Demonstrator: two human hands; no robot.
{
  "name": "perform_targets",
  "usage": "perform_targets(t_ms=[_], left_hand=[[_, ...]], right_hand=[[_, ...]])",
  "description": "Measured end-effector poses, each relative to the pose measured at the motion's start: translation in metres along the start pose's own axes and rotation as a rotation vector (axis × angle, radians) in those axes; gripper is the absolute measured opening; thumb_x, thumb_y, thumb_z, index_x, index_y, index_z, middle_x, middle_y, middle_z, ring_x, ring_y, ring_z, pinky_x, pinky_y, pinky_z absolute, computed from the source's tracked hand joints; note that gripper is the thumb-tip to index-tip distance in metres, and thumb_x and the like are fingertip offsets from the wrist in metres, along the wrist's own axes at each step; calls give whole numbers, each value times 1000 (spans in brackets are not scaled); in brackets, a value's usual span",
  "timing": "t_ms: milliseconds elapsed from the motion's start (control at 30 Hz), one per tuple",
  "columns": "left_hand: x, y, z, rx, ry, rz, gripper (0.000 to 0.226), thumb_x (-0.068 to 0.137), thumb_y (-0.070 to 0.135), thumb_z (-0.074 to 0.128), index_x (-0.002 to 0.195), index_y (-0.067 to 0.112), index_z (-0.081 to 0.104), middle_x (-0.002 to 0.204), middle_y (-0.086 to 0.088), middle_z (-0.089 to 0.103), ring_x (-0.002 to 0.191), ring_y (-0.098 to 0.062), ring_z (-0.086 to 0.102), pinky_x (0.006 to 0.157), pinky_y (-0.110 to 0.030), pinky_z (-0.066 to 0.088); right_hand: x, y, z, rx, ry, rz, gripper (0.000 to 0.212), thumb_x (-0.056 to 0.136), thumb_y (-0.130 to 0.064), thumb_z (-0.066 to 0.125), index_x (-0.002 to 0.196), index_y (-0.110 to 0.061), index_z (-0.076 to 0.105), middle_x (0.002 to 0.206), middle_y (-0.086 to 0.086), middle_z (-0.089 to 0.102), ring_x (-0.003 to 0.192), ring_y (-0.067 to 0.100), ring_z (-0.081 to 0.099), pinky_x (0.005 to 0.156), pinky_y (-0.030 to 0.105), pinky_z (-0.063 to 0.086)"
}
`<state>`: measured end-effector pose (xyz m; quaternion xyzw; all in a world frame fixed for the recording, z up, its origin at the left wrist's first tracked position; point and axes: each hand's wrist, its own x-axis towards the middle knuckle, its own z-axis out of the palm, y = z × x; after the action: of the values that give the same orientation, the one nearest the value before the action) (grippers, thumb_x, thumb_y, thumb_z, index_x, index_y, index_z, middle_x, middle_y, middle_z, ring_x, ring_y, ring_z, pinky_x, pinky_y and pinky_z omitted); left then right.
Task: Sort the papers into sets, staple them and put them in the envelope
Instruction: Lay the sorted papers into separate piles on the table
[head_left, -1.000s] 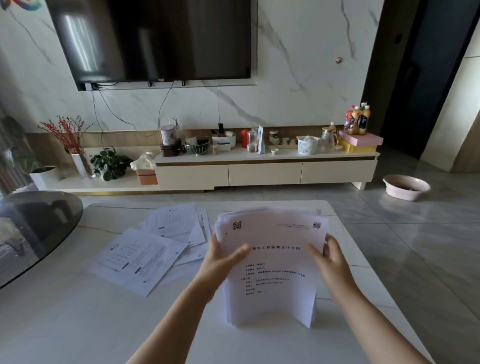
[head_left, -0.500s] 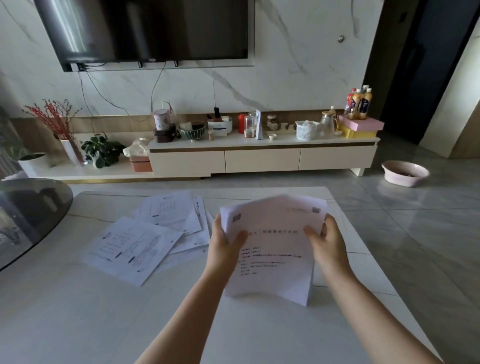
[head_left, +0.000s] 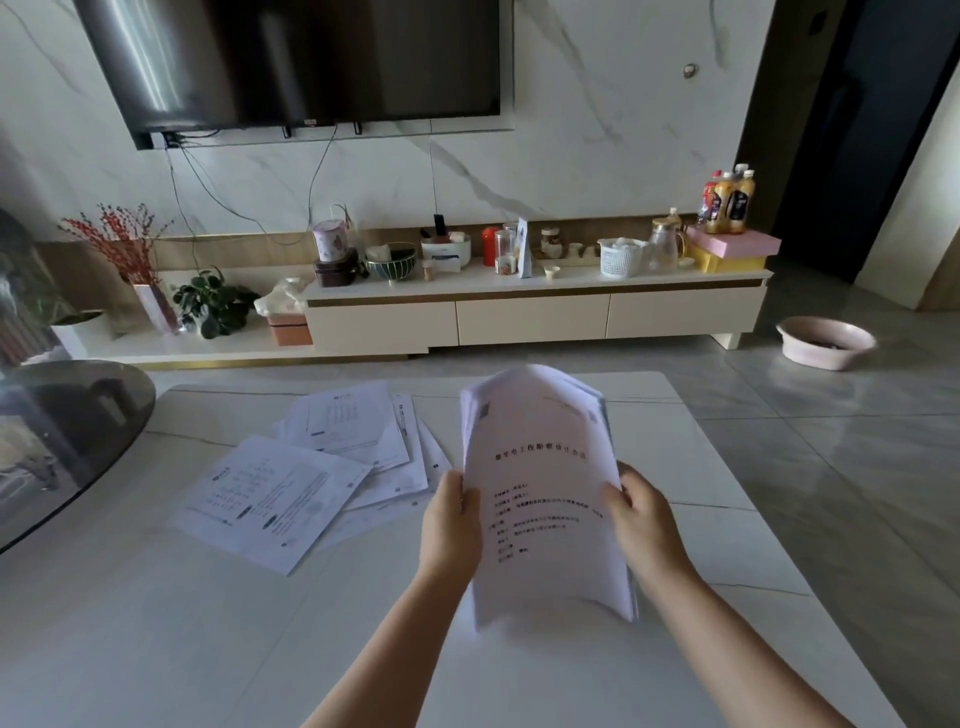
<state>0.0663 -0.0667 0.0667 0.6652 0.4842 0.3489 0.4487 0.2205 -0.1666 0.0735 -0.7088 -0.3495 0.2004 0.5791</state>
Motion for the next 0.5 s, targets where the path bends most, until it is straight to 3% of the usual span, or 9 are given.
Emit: perform_targets(t_ms=[67,133,200,267,333,400,500], left_hand=[[-1,7,3,3,40,39,12,97,7,38,88,6,46,82,-3,54,70,-16,47,63,-30,38],[0,8,2,-32,66,56,11,97,6,37,88,5,42,80,-3,51,69,-16,44,63,-31,38],[0,3,-2,-65,29,38,6,97,5,37,94,3,41,80,-1,48,71,-16,43,65,-32,39],[-2,-8,-2,-56,-53,-14,7,97,6,38,103,3,41,89,-2,52,81,-19,48,73,-35,43],[-4,-19,3,-21,-105,-56,10,97,7,40,107,5,39,101,-6,53,94,-23,50,83,-37,43],[-5,-24,8,-5,-86,-63,10,98,8,41,105,1,39,94,-5,52,90,-23,48,79,-35,41],[-3,-27,7,-32,0,-47,11,98,10,42,98,-1,39,85,-2,50,83,-23,46,72,-34,38]], right_hand=[[-2,-8,1,12,-22,-40,29,97,-5,44,80,-24,57,72,-6,60,63,5,51,59,14,38],[1,-12,-7,59,3,-37,21,98,-7,44,91,-20,59,83,-2,64,73,11,57,66,23,42],[3,-6,-16,91,31,20,12,95,-6,45,96,-13,55,83,3,59,73,19,52,62,27,39],[0,6,-15,77,30,77,14,93,-1,45,101,-12,49,81,-1,55,77,20,49,60,23,38],[-4,18,-6,65,34,117,19,94,1,44,108,-12,46,89,-5,56,88,21,53,73,25,40],[-4,27,0,49,49,121,20,96,-2,46,115,-8,48,102,2,61,100,25,57,82,29,41],[1,32,0,34,72,87,15,95,-4,49,110,-7,48,91,-3,58,92,22,55,72,27,41]])
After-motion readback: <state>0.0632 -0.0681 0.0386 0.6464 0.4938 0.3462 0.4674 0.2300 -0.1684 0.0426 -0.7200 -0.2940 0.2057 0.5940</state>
